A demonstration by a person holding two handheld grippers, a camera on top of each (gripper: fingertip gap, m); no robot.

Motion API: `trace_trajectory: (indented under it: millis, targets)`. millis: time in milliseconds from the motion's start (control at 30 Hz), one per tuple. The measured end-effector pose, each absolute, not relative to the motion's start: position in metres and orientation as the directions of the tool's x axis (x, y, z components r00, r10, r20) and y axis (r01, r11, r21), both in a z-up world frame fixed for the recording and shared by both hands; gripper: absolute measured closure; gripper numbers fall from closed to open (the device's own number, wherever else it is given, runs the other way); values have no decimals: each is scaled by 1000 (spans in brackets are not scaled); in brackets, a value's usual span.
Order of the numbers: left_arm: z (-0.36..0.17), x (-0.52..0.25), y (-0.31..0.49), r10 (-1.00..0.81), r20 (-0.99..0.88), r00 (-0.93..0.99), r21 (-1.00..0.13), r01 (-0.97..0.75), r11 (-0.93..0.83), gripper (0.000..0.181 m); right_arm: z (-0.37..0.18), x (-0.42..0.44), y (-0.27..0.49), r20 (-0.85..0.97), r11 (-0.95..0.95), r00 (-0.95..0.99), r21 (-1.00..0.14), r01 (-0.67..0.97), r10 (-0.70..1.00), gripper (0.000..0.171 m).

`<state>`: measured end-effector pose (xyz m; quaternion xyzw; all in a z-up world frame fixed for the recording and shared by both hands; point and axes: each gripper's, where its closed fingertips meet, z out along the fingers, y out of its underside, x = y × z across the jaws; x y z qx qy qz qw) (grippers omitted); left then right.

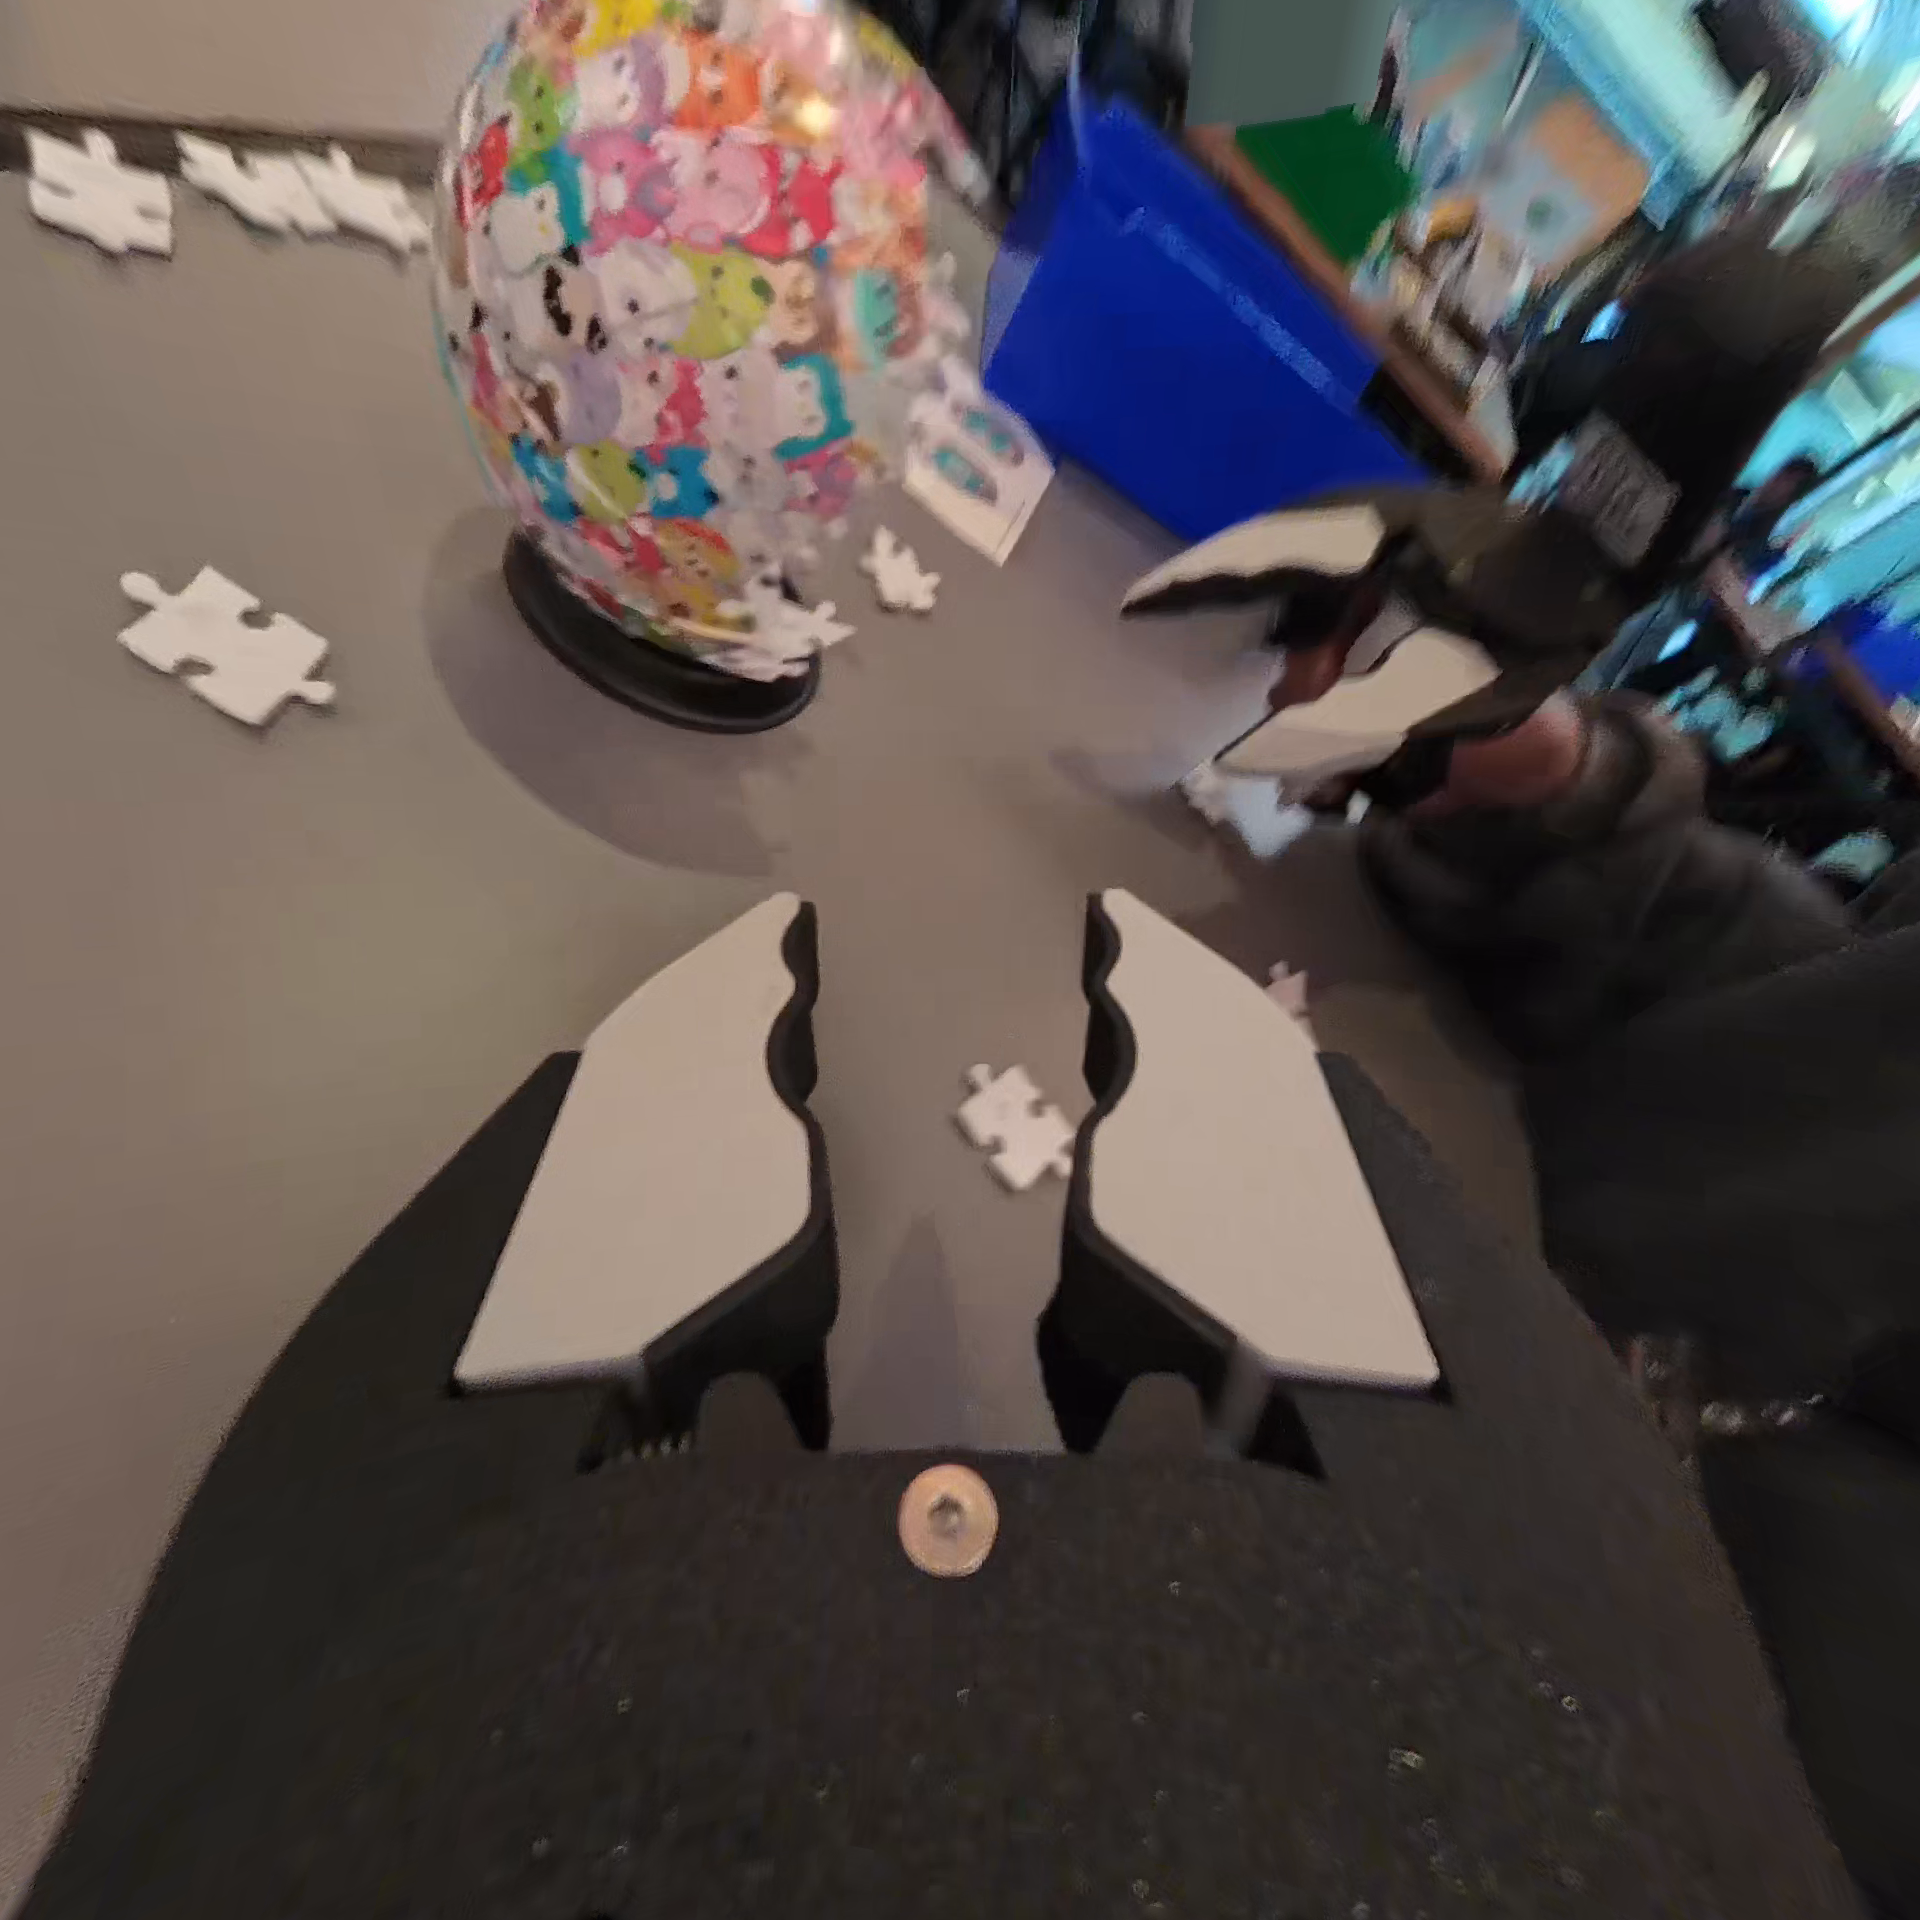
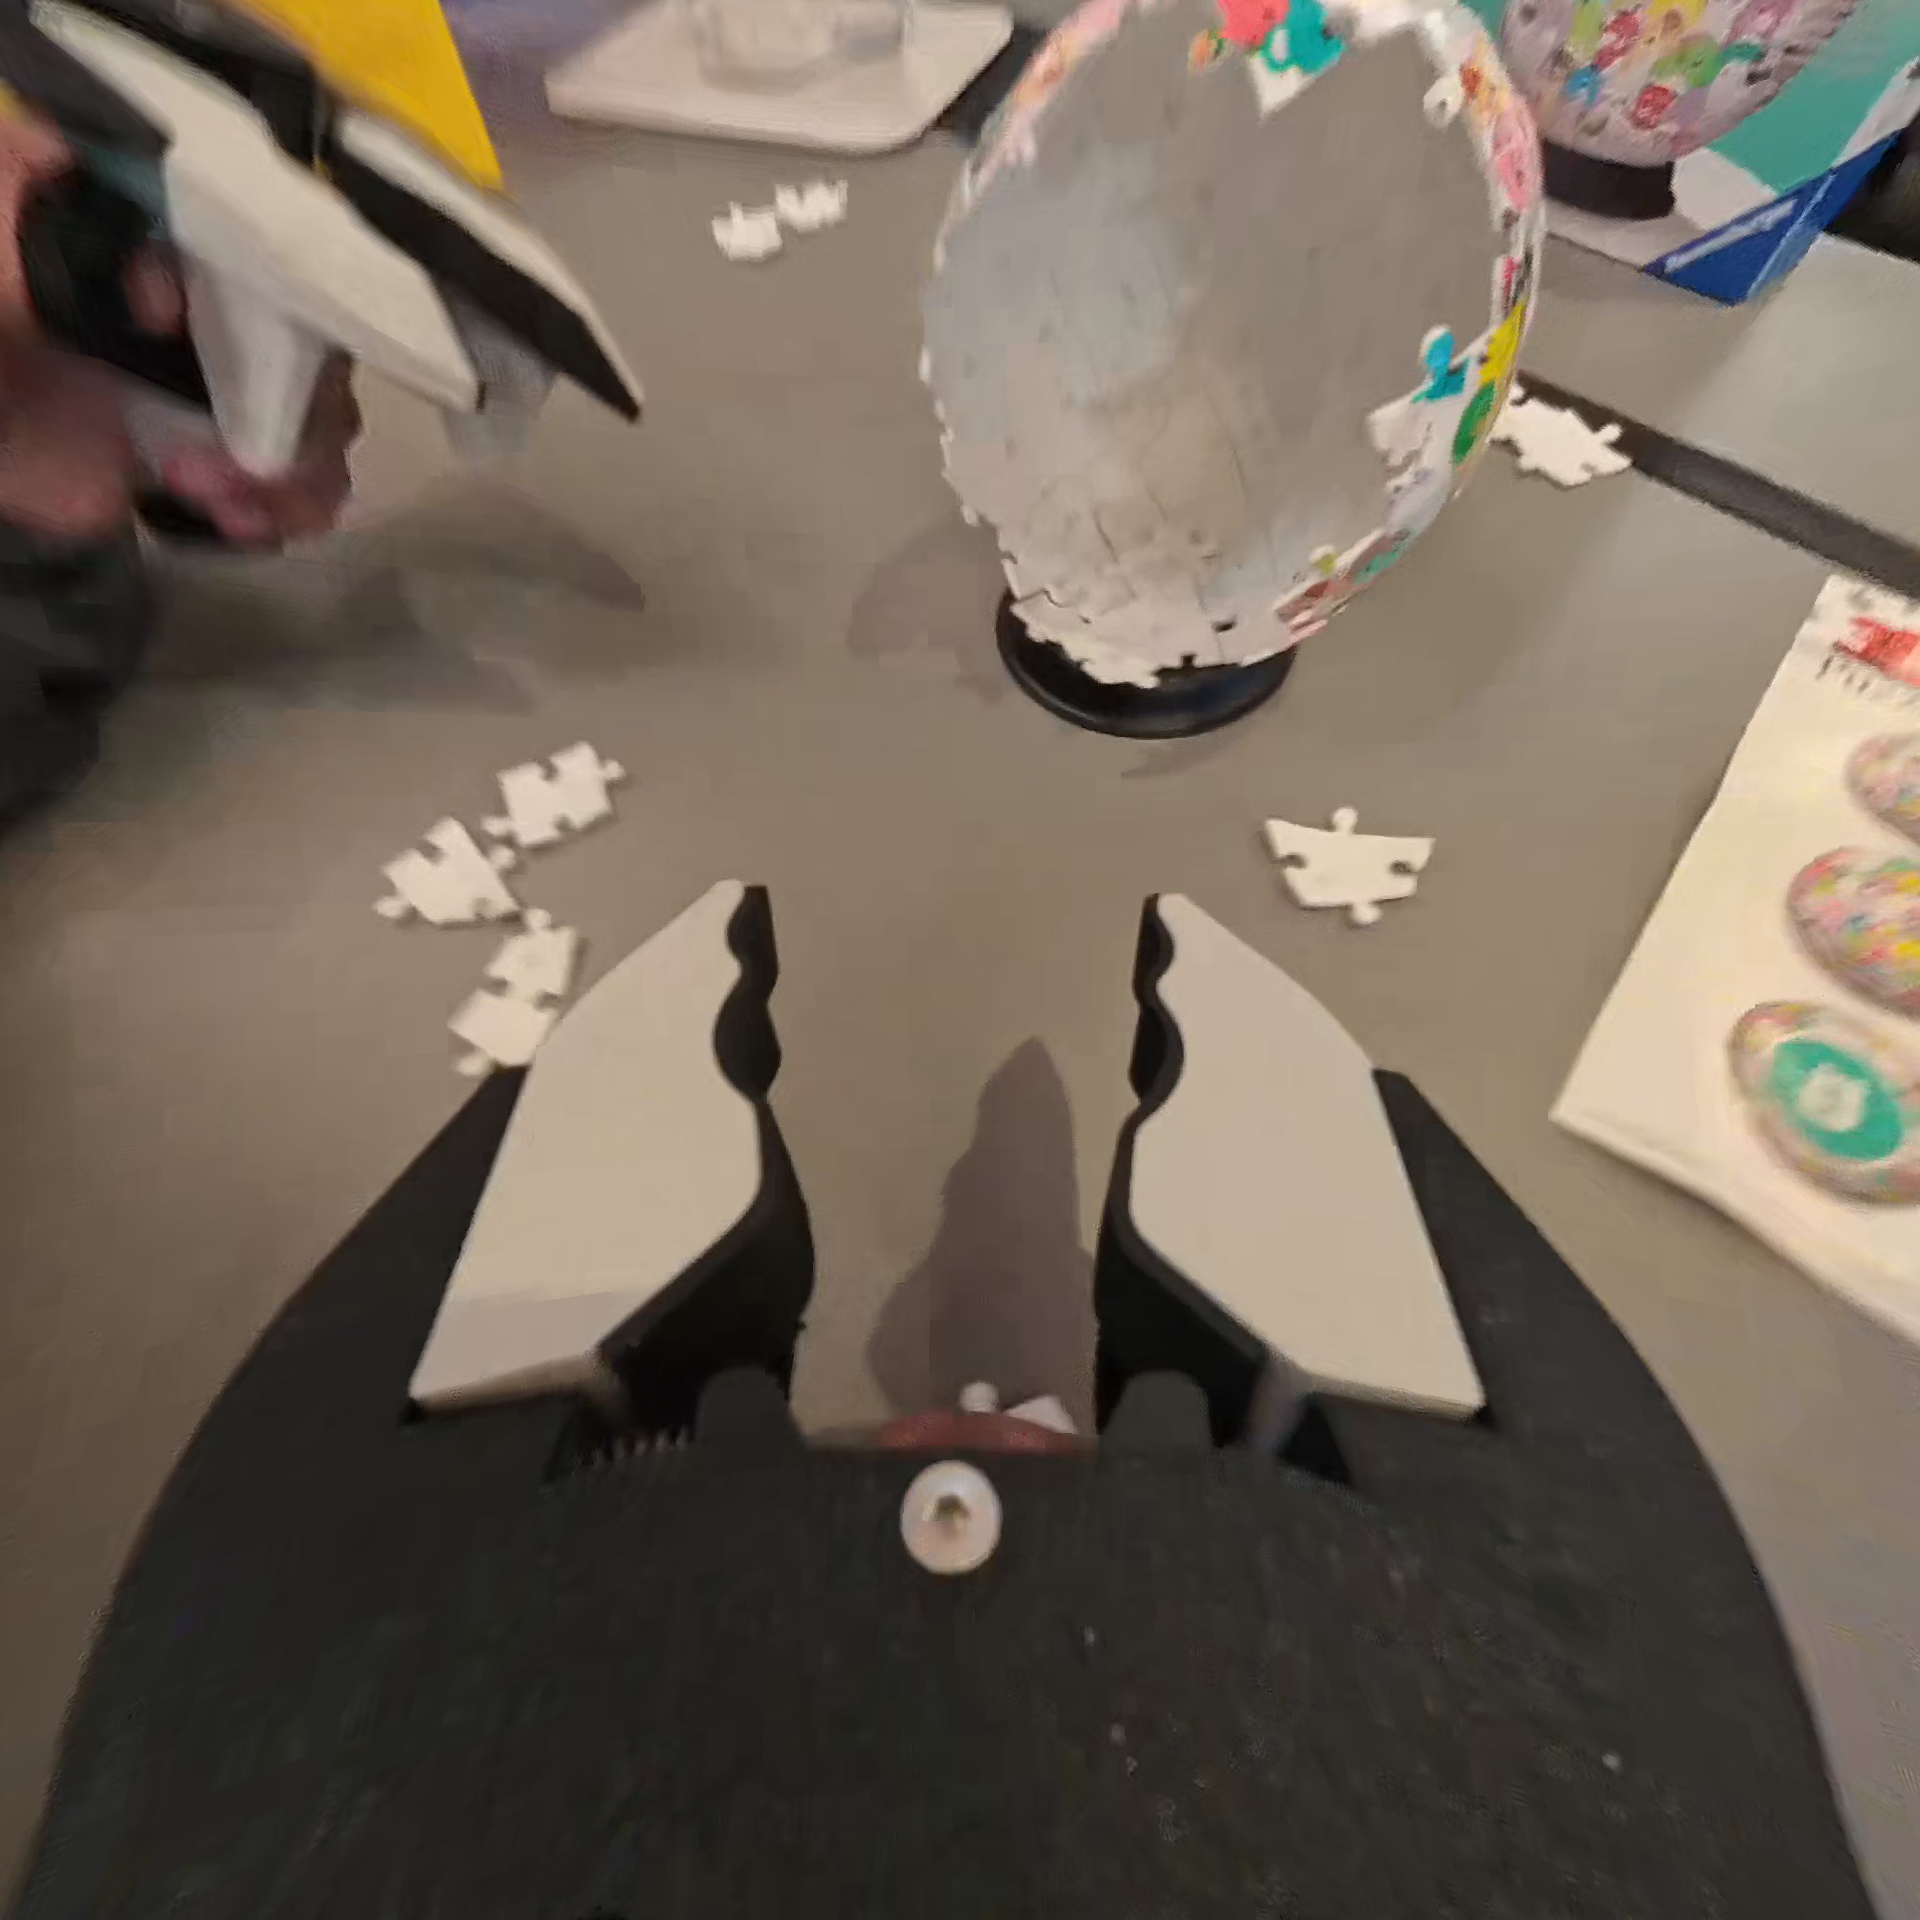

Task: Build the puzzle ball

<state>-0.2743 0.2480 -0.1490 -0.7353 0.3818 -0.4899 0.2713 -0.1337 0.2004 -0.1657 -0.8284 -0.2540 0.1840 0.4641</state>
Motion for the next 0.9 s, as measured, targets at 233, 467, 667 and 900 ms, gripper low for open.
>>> trace_trajectory:
  millis: [233,467,667,900]
  targets:
    - [-123,-288,178,-807,516,287,-845,12,-535,130,-157,-127,152,-209,-428,879,-904,-7,428,109]
    - [-130,-280,164,-894,66,443,-937,-281,-208,88,-148,-105,143,57,-320,914,-927,198,401,112]
    - [-148,-282,156,-878,6,478,-895,-389,-218,85,-155,-116,142,98,-337,904,-907,253,416,114]
    - [-152,-290,161,-856,0,517,-888,-394,-238,86,-163,-117,148,246,-316,877,-864,391,413,115]
